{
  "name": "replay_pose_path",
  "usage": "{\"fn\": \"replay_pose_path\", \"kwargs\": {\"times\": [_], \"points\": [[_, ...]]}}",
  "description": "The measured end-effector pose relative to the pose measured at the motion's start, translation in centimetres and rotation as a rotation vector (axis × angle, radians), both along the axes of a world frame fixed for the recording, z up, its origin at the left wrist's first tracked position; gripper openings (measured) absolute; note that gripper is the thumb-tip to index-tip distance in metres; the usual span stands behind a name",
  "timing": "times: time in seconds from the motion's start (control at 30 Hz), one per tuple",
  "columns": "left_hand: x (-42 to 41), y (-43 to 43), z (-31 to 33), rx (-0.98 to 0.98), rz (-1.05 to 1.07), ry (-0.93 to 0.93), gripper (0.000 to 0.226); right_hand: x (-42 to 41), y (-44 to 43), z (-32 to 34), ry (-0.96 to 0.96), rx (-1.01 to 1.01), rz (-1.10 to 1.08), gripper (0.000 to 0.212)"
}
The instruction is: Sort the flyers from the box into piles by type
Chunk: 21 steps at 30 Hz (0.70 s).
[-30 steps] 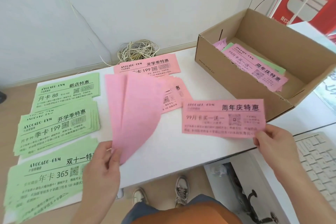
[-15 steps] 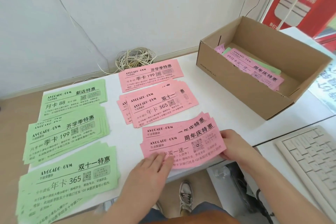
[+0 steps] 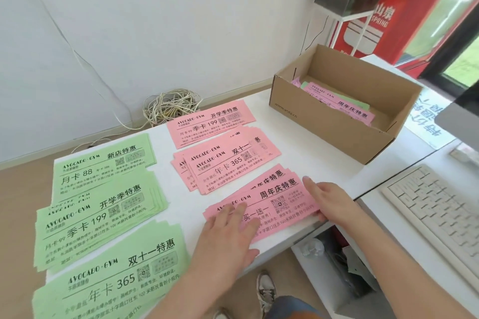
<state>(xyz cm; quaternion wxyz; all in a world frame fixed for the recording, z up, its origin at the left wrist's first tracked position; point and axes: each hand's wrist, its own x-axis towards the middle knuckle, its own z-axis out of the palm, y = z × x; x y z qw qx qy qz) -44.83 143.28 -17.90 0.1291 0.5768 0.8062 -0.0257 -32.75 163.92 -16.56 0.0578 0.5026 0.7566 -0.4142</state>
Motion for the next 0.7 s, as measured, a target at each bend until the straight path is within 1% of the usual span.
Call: {"fn": "replay_pose_path", "kwargs": {"times": [0.03, 0.1, 0.13, 0.17, 0.2, 0.23, 0.3, 0.33, 0.4, 0.47, 0.53, 0.6, 0.63, 0.7], "points": [[-0.2, -0.1, 0.0, -0.042, -0.001, 0.015, 0.053, 0.3, -0.4, 0.0, -0.076, 0.070, 0.049, 0.048], [-0.2, 0.1, 0.3, -0.044, 0.020, 0.027, 0.049, 0.8, -1.1, 0.3, -0.243, 0.269, 0.182, 0.038], [-0.3, 0.0, 0.1, -0.047, 0.018, 0.031, 0.048, 1.0, -1.1, 0.6, -0.281, 0.364, 0.228, 0.037], [-0.5, 0.0, 0.0, -0.046, 0.017, 0.018, 0.047, 1.4, -1.1, 1.5, -0.275, 0.432, 0.242, 0.037], [-0.7, 0.1, 0.2, -0.054, 0.007, -0.001, 0.047, 1.7, -0.8, 2.5, -0.240, 0.478, 0.234, 0.036], [-1.1, 0.4, 0.3, -0.016, 0.001, -0.014, 0.045, 2.2, -0.3, 3.7, -0.186, 0.521, 0.216, 0.033], [-1.8, 1.5, 0.8, 0.167, -0.019, -0.043, 0.032, 3.1, 1.5, 6.3, -0.058, 0.583, 0.165, 0.027], [-2.1, 2.7, 1.3, 0.259, -0.013, -0.055, 0.029, 3.6, 2.6, 7.7, 0.013, 0.608, 0.135, 0.023], [-2.2, 6.0, 3.3, 0.418, -0.009, -0.086, 0.032, 4.3, 5.3, 10.3, 0.169, 0.637, 0.061, 0.017], [-2.3, 10.1, 5.6, 0.590, -0.001, -0.098, 0.033, 4.4, 8.6, 12.5, 0.264, 0.631, 0.005, 0.015], [-2.9, 14.7, 7.7, 0.716, 0.003, -0.127, 0.032, 4.1, 12.2, 14.0, 0.252, 0.633, 0.020, 0.021], [-3.8, 19.5, 9.2, 0.786, -0.007, -0.110, 0.028, 3.2, 16.2, 14.7, 0.145, 0.643, 0.089, 0.036], [-4.3, 21.8, 9.8, 0.797, -0.015, -0.097, 0.026, 2.5, 18.0, 14.8, 0.071, 0.634, 0.136, 0.045], [-5.2, 26.1, 11.1, 0.722, 0.001, -0.106, 0.021, 0.7, 21.3, 14.0, -0.060, 0.566, 0.240, 0.066]]}}
